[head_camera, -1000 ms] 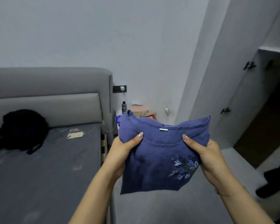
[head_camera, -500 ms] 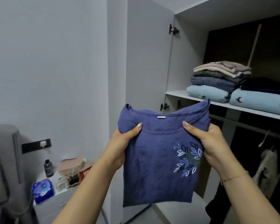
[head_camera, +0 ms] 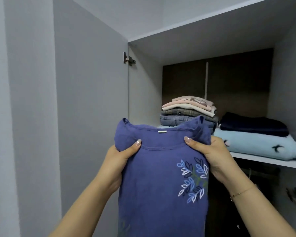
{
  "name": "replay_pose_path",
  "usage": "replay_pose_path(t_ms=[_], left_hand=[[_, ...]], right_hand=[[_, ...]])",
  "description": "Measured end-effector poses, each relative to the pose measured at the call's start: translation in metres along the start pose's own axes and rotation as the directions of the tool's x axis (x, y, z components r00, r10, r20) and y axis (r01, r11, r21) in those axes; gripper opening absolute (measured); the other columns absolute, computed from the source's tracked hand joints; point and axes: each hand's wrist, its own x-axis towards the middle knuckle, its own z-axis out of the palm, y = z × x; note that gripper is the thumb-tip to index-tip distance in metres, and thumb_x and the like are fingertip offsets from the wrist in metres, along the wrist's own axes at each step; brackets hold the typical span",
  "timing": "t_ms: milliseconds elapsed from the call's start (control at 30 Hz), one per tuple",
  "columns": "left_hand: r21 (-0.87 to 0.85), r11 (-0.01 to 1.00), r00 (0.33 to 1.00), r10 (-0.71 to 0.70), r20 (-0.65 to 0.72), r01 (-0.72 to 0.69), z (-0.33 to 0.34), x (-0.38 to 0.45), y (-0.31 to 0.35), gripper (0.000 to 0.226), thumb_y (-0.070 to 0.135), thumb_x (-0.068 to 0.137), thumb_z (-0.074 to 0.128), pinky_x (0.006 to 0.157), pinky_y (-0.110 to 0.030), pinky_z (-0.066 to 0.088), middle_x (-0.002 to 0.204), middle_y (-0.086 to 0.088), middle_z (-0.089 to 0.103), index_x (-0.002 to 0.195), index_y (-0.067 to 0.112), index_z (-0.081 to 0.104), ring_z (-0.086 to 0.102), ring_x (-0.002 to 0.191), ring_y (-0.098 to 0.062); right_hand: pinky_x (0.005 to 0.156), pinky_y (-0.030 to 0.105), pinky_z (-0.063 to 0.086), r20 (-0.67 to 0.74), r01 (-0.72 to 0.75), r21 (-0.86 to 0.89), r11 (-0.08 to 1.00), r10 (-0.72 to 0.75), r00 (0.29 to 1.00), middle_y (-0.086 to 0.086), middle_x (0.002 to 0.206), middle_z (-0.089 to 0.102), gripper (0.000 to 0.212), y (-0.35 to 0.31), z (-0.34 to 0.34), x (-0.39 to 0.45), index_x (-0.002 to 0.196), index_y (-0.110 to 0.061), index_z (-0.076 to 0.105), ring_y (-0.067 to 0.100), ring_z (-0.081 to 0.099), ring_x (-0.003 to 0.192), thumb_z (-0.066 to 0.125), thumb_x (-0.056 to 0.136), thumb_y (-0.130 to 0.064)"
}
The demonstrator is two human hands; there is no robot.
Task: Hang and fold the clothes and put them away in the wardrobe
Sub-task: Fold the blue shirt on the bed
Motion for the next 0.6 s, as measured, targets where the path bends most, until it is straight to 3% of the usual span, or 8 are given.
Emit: replay_pose_path(t_ms=[100, 200, 300, 433, 600], left_hand=[[0.165, 0.982, 0.992, 0.078, 0.098, -0.094, 0.0, 0.068, 0.012, 0.025, 0.033, 0.08, 0.076, 0.069, -0.025, 0.058, 0.101, 0.001, 0.076, 0.102, 0.02, 0.075, 0.073, 0.093, -0.017], [0.23, 0.952, 0.967, 0.156, 0.202, -0.201, 0.013, 0.133, 0.023, 0.02, 0.033, 0.081, 0.076, 0.075, -0.031, 0.057, 0.097, 0.002, 0.076, 0.098, 0.022, 0.075, 0.073, 0.09, -0.016], [0.18, 0.952, 0.942, 0.195, 0.272, -0.249, 0.039, 0.194, 0.033, 0.025, 0.033, 0.078, 0.078, 0.07, -0.027, 0.056, 0.097, 0.004, 0.076, 0.101, 0.024, 0.073, 0.073, 0.088, -0.015], [0.064, 0.975, 0.927, 0.181, 0.33, -0.213, 0.082, 0.271, 0.049, 0.036, 0.032, 0.069, 0.081, 0.057, -0.023, 0.056, 0.095, 0.002, 0.076, 0.102, 0.02, 0.073, 0.074, 0.083, -0.016], [0.027, 0.985, 0.912, 0.15, 0.381, -0.173, 0.144, 0.38, 0.08, 0.036, 0.027, 0.064, 0.084, 0.055, -0.029, 0.058, 0.094, -0.005, 0.077, 0.096, 0.014, 0.074, 0.074, 0.079, -0.02]], right_hand=[[0.054, 0.029, 0.055, -0.077, 0.072, -0.119, 0.99, -0.081, 0.994, 0.01, 0.078, 0.075, 0.005, -0.008, 0.001, 0.05, 0.074, -0.015, 0.077, 0.023, 0.071, 0.066, 0.079, 0.073, -0.011], [0.052, 0.027, 0.055, -0.151, 0.101, -0.153, 0.983, -0.124, 0.981, 0.007, 0.073, 0.074, 0.021, -0.024, -0.009, 0.101, 0.083, -0.012, 0.073, 0.019, 0.07, 0.063, 0.064, 0.085, 0.007], [0.052, 0.03, 0.057, -0.156, 0.055, -0.028, 0.998, -0.059, 0.986, 0.013, 0.076, 0.073, 0.011, -0.047, -0.02, 0.145, 0.094, -0.005, 0.067, 0.023, 0.071, 0.062, 0.066, 0.086, 0.0], [0.06, 0.037, 0.059, -0.161, 0.022, 0.031, 0.999, -0.017, 0.987, 0.018, 0.086, 0.067, 0.016, -0.074, -0.039, 0.211, 0.104, -0.003, 0.062, 0.025, 0.068, 0.062, 0.063, 0.09, -0.009], [0.047, 0.035, 0.057, -0.152, 0.006, 0.119, 0.993, 0.012, 0.988, 0.014, 0.064, 0.07, 0.02, -0.106, -0.076, 0.315, 0.089, -0.005, 0.06, 0.022, 0.068, 0.052, 0.057, 0.097, -0.023]])
